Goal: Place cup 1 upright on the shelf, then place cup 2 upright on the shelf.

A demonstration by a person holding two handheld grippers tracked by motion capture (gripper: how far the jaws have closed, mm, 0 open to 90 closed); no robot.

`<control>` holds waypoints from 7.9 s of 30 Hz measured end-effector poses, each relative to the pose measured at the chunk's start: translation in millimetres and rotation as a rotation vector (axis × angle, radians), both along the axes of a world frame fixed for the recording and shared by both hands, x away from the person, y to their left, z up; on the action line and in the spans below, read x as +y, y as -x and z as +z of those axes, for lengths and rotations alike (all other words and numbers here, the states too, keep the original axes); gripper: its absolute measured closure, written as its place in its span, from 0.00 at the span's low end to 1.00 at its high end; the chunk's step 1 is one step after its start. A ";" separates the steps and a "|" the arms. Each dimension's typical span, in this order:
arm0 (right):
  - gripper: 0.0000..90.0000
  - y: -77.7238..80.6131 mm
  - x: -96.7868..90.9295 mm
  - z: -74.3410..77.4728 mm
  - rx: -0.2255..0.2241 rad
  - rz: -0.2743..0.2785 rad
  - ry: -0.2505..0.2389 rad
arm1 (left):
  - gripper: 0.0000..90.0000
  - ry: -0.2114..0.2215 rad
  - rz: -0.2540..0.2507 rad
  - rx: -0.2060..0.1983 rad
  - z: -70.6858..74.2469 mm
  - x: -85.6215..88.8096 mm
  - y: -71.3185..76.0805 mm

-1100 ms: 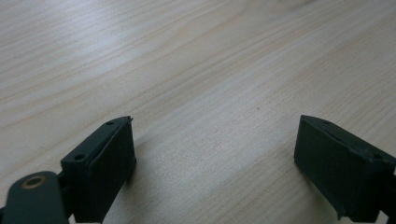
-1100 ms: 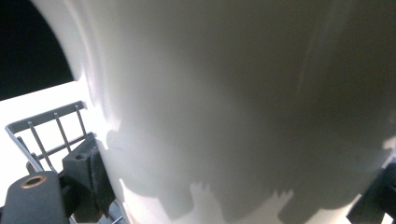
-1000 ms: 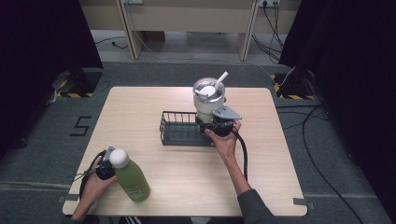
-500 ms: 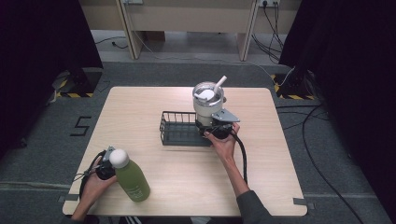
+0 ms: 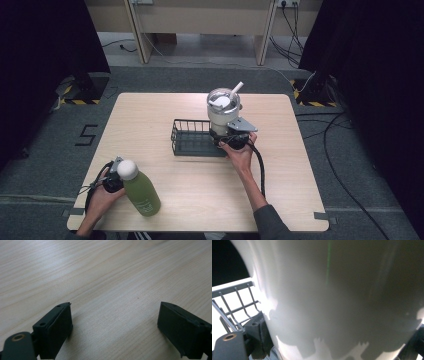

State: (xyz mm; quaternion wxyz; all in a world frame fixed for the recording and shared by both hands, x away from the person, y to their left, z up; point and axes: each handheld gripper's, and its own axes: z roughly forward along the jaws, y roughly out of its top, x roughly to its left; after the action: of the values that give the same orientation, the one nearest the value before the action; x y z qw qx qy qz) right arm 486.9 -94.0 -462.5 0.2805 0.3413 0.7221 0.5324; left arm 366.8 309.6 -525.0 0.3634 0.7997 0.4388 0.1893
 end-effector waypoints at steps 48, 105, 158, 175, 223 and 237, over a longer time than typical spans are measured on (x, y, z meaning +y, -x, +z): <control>0.12 17.6 -12.0 4.6 -0.006 -0.008 0.028 | 0.13 0.000 0.000 0.000 0.0 0.0 0.0; 0.16 100.5 -66.1 16.9 -0.028 0.018 -0.006 | 0.13 0.000 0.000 0.000 0.0 0.0 0.1; 0.17 148.9 -95.0 -20.5 0.092 0.019 0.089 | 0.13 0.000 0.000 0.000 0.0 0.0 0.1; 0.17 158.7 -98.6 -36.5 0.176 0.020 0.138 | 0.13 0.001 0.000 0.000 0.0 -0.1 0.1; 0.15 163.5 -96.1 -55.5 0.404 0.040 0.279 | 0.17 0.021 -0.017 -0.017 0.8 1.8 3.3; 0.15 163.0 -96.2 -55.6 0.404 0.043 0.281 | 0.17 0.096 -0.004 -0.065 6.2 16.5 29.3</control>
State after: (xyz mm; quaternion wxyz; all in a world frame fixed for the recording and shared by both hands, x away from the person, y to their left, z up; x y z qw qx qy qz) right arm 323.9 -190.2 -518.1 0.1638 0.3831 0.8374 0.3537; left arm 337.5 326.2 -518.8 0.4157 0.7757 0.4338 0.1930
